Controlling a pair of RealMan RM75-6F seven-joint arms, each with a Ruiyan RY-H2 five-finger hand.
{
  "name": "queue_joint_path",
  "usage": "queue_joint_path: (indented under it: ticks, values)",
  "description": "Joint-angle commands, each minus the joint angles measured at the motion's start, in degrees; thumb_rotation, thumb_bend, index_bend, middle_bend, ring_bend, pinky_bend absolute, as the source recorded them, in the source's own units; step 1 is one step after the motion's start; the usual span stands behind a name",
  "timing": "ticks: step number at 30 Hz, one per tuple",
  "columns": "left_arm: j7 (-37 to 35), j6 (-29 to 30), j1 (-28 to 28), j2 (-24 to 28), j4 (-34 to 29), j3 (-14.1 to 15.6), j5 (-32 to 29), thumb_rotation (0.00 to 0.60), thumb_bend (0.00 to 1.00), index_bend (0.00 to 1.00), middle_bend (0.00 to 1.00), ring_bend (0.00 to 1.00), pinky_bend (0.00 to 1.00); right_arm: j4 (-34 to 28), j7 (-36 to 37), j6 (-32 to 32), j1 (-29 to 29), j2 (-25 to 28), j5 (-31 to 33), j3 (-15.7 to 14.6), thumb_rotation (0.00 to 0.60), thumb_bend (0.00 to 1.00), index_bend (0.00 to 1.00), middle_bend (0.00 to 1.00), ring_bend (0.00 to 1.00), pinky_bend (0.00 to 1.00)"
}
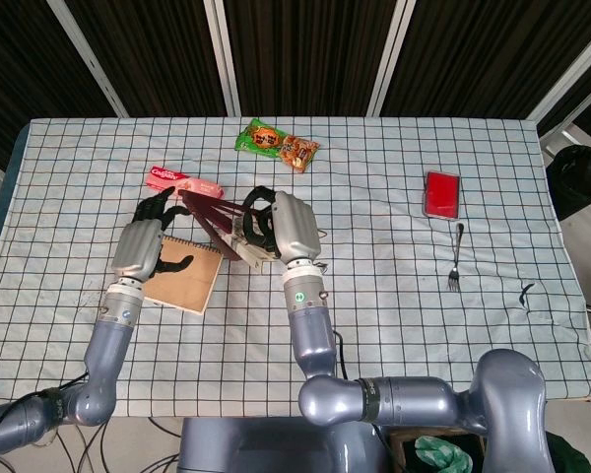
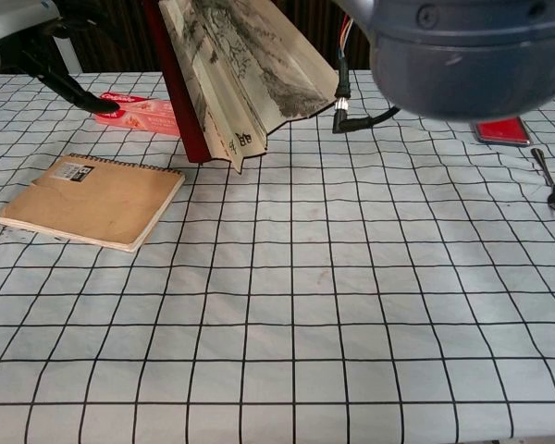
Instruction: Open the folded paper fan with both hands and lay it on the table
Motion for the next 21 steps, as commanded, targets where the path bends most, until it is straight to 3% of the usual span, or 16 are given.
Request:
queue_joint_path:
  ticks: [1, 15, 21]
  values:
    - [0.4, -2.2, -2.5, -2.8, 1.8, 0.2, -1.4, 0.600, 0.23, 0.35, 0.04, 0.00, 0.00, -0.7, 0.7, 0.8, 0.9, -0.6, 0.7, 0.4, 0.600, 0.92, 0.90, 0.93, 0.98, 0.94]
    - [0.1, -3.4, -6.0, -8.0, 4.9, 1.1, -3.5, 0.600, 0.25, 0.42, 0.05, 0.00, 0.00, -0.9, 1.1, 3.1, 2.8, -1.5, 2.2, 0.0, 0.600, 0.92, 0.90, 0.93, 0.98, 0.94]
    - [-1.7, -1.8, -5.8, -10.2, 6.7, 1.7, -2.7, 0.600, 0.35, 0.54, 0.09, 0.00, 0.00, -0.8, 1.7, 3.4, 3.0, -1.7, 2.6, -0.3, 0.600, 0.92, 0.90, 0.93, 0.98, 0.94]
